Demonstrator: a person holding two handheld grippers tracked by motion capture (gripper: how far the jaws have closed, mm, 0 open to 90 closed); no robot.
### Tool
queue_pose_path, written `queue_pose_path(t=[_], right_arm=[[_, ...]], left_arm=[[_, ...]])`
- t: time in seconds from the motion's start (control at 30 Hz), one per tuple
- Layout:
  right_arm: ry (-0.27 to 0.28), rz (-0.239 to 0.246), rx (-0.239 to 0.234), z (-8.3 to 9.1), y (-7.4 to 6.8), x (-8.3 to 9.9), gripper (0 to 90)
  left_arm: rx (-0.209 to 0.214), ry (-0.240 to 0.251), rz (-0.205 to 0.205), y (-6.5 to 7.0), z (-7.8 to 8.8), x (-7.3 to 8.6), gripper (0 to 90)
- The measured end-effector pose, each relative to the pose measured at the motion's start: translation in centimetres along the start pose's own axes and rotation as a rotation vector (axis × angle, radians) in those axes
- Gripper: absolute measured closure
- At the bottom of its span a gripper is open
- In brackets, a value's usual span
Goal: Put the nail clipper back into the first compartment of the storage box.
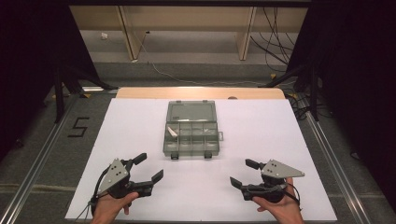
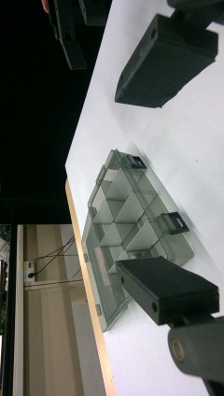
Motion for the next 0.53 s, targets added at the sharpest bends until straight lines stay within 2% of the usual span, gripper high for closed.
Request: queue_pose_path(t=[0.03,0.07,0.13,0.23,0.3,0.53], right_arm=[[-0.015,-0.012,-0.005,0.06,-0.08,0.05,16.6],[-0.004,-0.017,-0.013,-0.09,-0.15,0.05,16.5],[0.006,-0.005,-0.017,-0.18,-0.09,0.01,16.5],[0.005,-0.008,-0.017,-0.19,-0.11,0.02,16.5],[-0.016,-0.009,-0.005,-0.03,-0.09,0.07,16.5],[-0.007,-0.014,-0.014,-0.24,-0.16,0.10,16.5]], left_arm=[[0.003,-0.001,-0.004,0.00,-0.02,0.00,16.1],[0.000,-0.002,-0.001,0.02,-0.02,0.01,16.1],[0.001,-0.001,-0.004,0.02,-0.04,0.01,16.1],[0.000,-0.001,-0.002,0.01,-0.02,0.00,16.1],[0.001,0.000,-0.002,-0.01,-0.02,-0.01,16.1],[-0.001,0.000,-0.001,-0.01,-0.02,-0.01,16.1]])
Point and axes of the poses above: each handheld gripper's, and its own axes: z roughly backward along the jaws, x roughly out of its underside, y roughly to its right, the point moved 4 cm from there along -z, roughly forward along the jaws, and after that the axes turned 4 degrees about -y, right-handed, at the moved point
